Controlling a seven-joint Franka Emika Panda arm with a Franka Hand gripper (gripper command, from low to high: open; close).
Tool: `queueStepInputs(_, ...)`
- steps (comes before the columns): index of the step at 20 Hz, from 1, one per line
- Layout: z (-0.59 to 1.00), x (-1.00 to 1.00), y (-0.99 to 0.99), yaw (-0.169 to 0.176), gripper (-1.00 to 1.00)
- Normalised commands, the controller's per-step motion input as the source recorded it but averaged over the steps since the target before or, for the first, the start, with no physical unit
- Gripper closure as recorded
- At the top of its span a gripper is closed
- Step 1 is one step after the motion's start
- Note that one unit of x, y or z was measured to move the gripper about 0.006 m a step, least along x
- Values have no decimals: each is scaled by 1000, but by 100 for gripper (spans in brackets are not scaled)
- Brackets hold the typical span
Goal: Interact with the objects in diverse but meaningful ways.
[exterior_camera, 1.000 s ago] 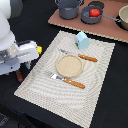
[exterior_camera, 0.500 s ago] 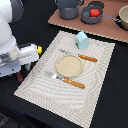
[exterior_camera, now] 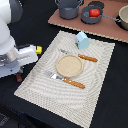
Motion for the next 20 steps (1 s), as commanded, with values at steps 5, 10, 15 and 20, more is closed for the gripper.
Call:
queueStepInputs(5,1000,227,65,-42,100)
queueStepInputs(10,1000,947,-6,-58,100)
queueStepInputs(15,991,999,-64,-18,100)
queueStepInputs(20,881,1000,-98,0,100)
